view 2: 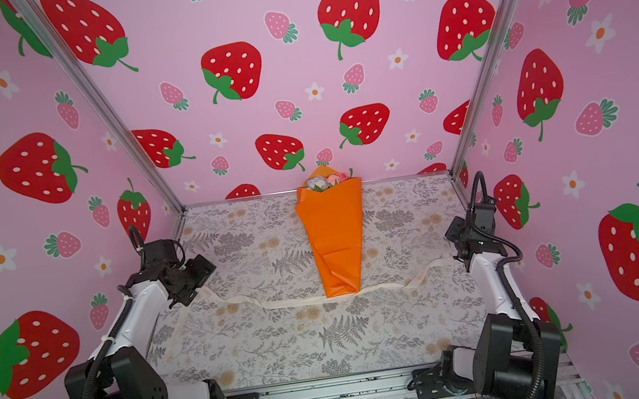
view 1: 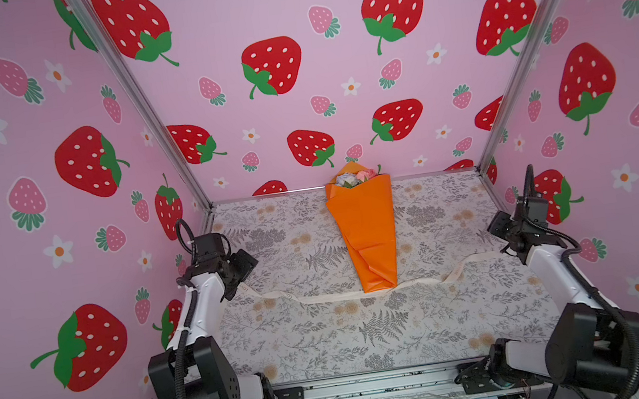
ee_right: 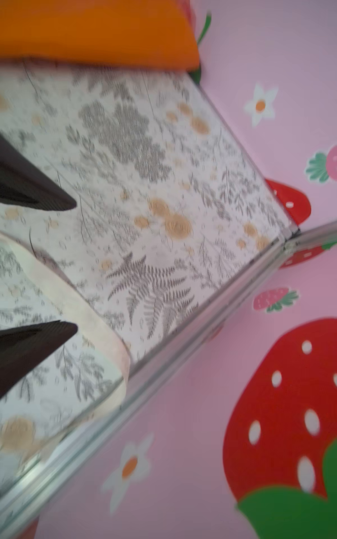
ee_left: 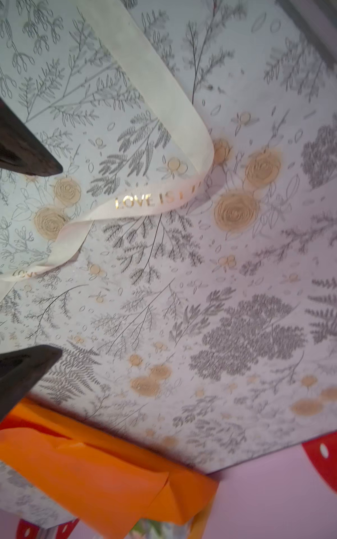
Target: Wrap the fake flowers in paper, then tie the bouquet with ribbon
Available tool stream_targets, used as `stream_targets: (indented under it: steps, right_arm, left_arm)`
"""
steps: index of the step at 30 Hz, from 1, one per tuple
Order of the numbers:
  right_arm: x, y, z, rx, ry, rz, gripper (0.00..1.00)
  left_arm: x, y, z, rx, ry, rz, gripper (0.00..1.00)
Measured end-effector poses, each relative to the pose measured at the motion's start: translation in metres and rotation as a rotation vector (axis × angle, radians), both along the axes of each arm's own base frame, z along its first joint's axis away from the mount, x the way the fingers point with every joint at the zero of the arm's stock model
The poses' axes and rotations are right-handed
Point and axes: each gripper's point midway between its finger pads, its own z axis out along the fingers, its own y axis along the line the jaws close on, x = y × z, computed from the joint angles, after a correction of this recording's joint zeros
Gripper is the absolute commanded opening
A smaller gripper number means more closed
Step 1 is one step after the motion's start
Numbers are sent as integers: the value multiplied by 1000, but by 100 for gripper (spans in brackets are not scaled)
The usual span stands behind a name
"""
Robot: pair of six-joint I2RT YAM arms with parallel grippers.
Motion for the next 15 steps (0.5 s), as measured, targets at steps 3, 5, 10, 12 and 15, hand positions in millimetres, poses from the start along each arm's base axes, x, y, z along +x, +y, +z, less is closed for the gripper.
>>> stream_targets:
  steps: [3,5,10,12,15]
  right_arm:
    - [9,49,1,159,-62,168,62]
    - [14,84,-8,252,-45,282,62]
    - [28,164,-47,396,74,521,63]
    - [34,187,-60,424,110,579,63]
    - [47,215,-70,454,131,648,63]
  left_arm:
    - [17,-49,7,-74,-66,-149,90]
    - [28,-87,4,-139,-81,-254,91]
    - [57,-170,-19,-255,-57,-453,95]
    - [69,-196,-25,-299,-56,-498,95]
    - [93,-227,-31,-363,-61,-543,94]
